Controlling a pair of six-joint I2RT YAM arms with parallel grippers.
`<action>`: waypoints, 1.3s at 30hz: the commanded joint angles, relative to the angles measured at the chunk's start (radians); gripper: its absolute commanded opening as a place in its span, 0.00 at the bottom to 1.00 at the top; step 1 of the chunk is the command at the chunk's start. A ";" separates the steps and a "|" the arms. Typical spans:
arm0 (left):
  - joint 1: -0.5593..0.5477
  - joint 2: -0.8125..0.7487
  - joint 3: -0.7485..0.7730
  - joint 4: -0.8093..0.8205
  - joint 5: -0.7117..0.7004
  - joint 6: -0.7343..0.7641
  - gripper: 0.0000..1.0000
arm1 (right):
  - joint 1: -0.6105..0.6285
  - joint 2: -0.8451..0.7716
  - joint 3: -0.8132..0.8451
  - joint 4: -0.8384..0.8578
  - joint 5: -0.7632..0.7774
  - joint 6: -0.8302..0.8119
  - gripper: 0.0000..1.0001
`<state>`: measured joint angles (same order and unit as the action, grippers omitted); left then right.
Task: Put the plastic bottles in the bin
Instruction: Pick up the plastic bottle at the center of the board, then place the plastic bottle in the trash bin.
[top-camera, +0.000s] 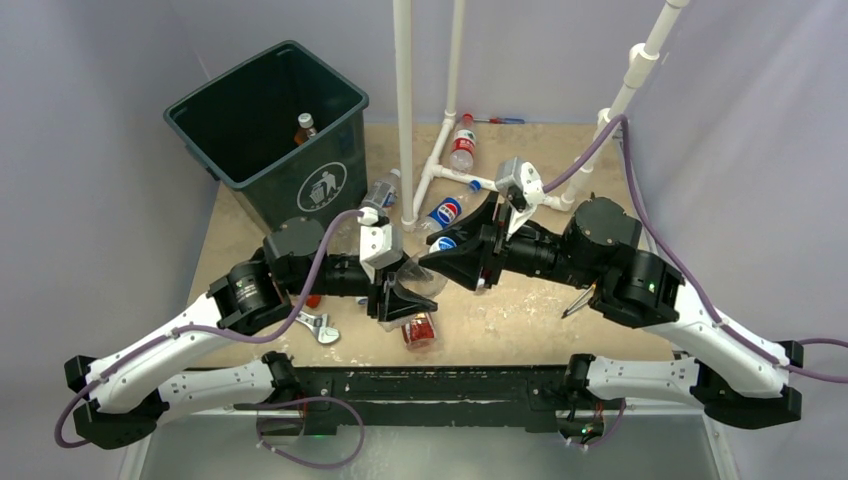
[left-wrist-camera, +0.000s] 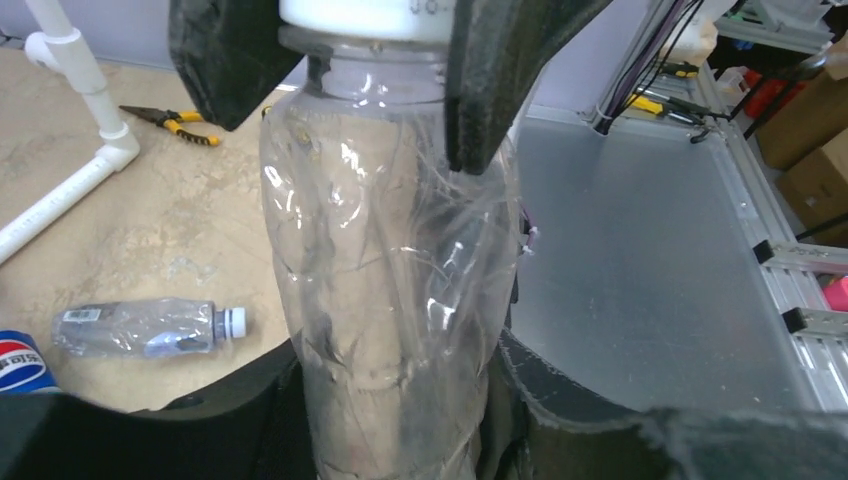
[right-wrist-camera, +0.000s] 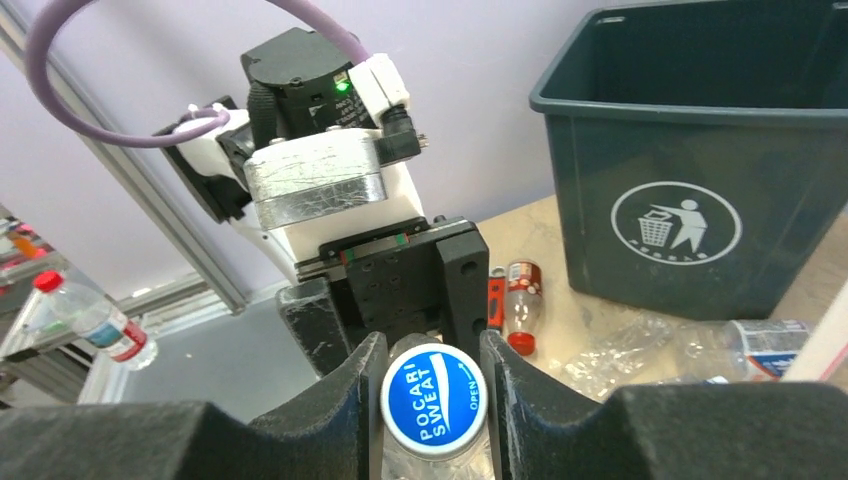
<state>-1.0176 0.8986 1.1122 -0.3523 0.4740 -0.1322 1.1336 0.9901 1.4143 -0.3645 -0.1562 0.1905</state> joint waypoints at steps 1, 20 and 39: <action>0.002 -0.015 0.008 0.060 0.034 -0.039 0.24 | 0.005 -0.008 0.010 0.070 -0.037 0.012 0.09; 0.002 -0.074 0.227 0.296 -1.269 0.277 0.00 | 0.005 -0.511 -0.582 0.358 0.415 0.109 0.99; 0.757 0.556 0.781 0.191 -1.066 0.020 0.00 | 0.005 -0.589 -0.802 0.425 0.357 0.153 0.99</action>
<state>-0.4595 1.4319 1.8492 -0.1154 -0.7437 0.1246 1.1370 0.4324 0.6411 0.0090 0.2184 0.3504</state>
